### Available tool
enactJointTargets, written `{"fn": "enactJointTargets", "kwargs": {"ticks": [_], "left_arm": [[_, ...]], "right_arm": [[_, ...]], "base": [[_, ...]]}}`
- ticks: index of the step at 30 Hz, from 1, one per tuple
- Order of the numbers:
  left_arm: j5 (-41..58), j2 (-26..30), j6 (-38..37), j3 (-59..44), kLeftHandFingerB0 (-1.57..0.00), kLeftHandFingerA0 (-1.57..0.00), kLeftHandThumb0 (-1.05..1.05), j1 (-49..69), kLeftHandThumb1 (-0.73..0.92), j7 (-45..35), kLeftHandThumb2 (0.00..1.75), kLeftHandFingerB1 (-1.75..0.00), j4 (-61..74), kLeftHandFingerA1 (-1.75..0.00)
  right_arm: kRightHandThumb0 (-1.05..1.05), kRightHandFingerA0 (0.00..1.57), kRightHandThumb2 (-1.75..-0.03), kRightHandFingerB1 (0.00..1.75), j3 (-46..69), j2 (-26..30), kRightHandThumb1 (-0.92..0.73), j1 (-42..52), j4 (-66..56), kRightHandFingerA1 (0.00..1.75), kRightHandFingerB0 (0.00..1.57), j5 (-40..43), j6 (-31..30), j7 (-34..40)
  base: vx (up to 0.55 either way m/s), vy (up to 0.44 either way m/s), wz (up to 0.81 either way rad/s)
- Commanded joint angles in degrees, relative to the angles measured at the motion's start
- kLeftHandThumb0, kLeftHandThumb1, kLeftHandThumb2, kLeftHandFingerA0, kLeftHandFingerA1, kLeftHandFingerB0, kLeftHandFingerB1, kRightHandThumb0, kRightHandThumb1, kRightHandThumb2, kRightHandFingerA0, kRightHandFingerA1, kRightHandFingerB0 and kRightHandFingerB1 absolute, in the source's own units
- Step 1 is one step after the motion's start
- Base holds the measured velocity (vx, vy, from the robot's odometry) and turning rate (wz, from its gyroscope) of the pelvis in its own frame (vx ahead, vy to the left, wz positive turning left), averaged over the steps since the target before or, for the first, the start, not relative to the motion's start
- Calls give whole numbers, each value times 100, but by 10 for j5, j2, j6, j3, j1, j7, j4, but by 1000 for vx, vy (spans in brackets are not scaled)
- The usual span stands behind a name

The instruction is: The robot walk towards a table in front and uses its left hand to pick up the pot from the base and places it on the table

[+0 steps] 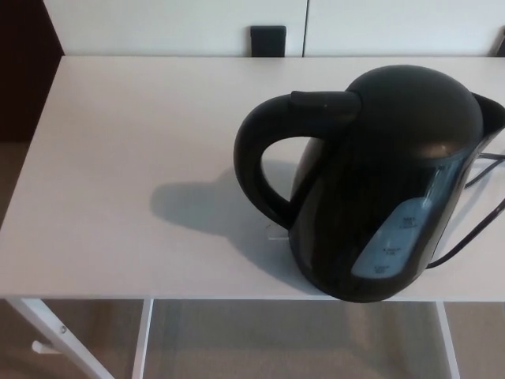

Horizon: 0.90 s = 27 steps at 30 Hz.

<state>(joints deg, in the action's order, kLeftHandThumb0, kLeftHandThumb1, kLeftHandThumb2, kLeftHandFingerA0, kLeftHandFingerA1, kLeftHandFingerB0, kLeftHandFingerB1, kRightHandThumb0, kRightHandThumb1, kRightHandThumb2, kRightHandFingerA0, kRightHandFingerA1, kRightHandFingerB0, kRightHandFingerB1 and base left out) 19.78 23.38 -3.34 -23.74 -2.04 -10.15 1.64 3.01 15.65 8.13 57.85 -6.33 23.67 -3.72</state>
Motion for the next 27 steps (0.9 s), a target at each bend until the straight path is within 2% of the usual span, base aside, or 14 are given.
{"fn": "enactJointTargets", "kwargs": {"ticks": [1,2,3,6,7,8,9,16,19,20,21,24,27], "left_arm": [[51,-12,224,191,-10,-9,-47,-107,36,-70,58,-29,113,-32],[44,-17,231,202,-10,-9,-47,-118,36,-68,58,-29,109,-32],[35,-30,240,224,0,0,-22,-134,25,-64,80,-47,103,-49],[33,-42,257,245,0,0,-22,-163,28,-56,82,-47,95,-49],[33,-44,260,248,0,0,-22,-168,28,-55,82,-47,94,-49],[32,-51,261,254,-10,-9,-31,-181,41,-56,54,-23,84,-28],[32,-58,263,260,-6,-6,-32,-193,40,-56,60,-21,76,-25],[53,-104,302,270,-4,-3,-29,-233,42,-35,65,-19,48,-26],[52,-118,318,271,-1,-6,-30,-229,42,-22,64,-20,51,-36],[54,-125,323,271,-1,-6,-30,-230,42,-20,64,-20,48,-36],[54,-128,328,271,-5,-9,-32,-234,45,-21,54,-25,45,-29],[49,-129,334,272,-7,-9,-34,-245,44,-30,56,-23,35,-29],[47,-137,346,274,-10,-6,-34,-249,40,-26,62,-28,37,-34]], "right_arm": [[-34,65,-58,41,5,3,-64,1,4,45,54,10,-10,-6],[-34,65,-58,41,5,3,-64,0,5,45,54,10,-8,-7],[-34,66,-58,40,1,4,-64,5,-2,44,54,5,-8,-2],[-33,66,-58,41,1,2,-63,0,0,45,54,5,-11,-2],[-33,66,-58,41,1,2,-63,-1,2,45,54,6,-11,-2],[-33,66,-58,40,1,2,-64,-5,1,44,54,6,-15,-3],[-34,68,-58,41,1,3,-64,-6,1,45,55,5,-14,-1],[-33,64,-59,40,1,0,-64,-4,2,45,52,7,-9,-4],[-34,66,-59,40,-3,2,-64,6,-1,45,53,3,-4,-4],[-34,66,-59,40,-5,3,-64,5,0,45,53,-1,-2,-1],[-33,67,-59,41,-5,2,-64,3,-1,45,55,1,-4,-1],[-34,68,-59,41,-2,-3,-64,-6,-8,45,56,6,-15,1],[-37,68,-58,40,-9,2,-65,-15,-1,45,55,-5,-4,5]], "base": [[0,0,0],[0,0,0],[0,0,0],[0,0,0],[0,0,0],[0,0,0],[0,0,0],[0,0,0],[0,0,0],[0,0,0],[0,0,0],[0,0,0],[0,0,0]]}}
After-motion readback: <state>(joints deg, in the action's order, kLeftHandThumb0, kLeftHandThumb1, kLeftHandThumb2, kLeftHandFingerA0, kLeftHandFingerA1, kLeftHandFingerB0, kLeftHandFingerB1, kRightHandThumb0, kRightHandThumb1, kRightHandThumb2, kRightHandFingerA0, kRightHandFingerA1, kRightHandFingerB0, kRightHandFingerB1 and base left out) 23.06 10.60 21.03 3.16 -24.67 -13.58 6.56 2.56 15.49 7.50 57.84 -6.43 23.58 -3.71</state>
